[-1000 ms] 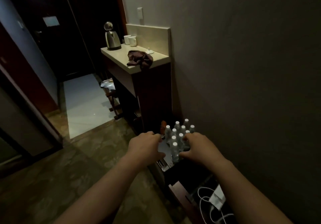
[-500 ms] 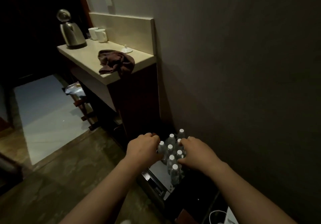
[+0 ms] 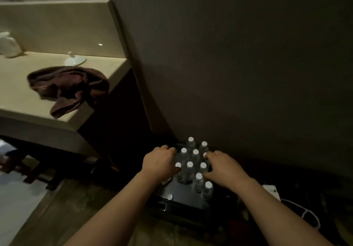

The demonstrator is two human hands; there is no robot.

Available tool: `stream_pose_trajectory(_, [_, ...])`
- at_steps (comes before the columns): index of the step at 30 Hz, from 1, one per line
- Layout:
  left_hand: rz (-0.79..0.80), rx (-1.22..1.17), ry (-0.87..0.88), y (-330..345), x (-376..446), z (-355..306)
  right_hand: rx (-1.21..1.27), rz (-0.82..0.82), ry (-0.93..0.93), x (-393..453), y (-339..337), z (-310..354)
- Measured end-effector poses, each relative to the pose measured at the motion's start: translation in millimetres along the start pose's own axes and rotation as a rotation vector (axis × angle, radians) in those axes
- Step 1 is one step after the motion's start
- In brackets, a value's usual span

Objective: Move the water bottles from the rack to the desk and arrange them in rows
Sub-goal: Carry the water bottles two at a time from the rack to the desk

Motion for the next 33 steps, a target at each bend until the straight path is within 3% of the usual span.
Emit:
stream_pose_trajectory(9, [0.097,-0.095,0.125,99.8,45.8,48.7,0.062,0.033,0.233,35.4,75.2,-18.8])
stream_pose_trajectory(20, [0.179,-0.195,0.118,229.7,96.5,79.4,0.089,0.020,0.410,92.9,206.1,-56.6])
stream_pose_trajectory(28, [0.140,-0.318,0.043,277.7,122.9,84.1,0.029,0.003,0.492,117.2,261.8,-79.6])
stream_pose_trajectory(33, [0.157,-0.261,0.074,282.3,132.4,83.3,-0.022,-0.006,0.480,125.0,276.1,-85.6])
Point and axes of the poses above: each hand's wrist, its own x-axis towards the middle knuckle, its own y-axis out of the palm, z = x × y, the point moved 2 cm from there along x, towards the middle knuckle, and after that the axes turned 15 degrees about y, right-handed, at the moved point
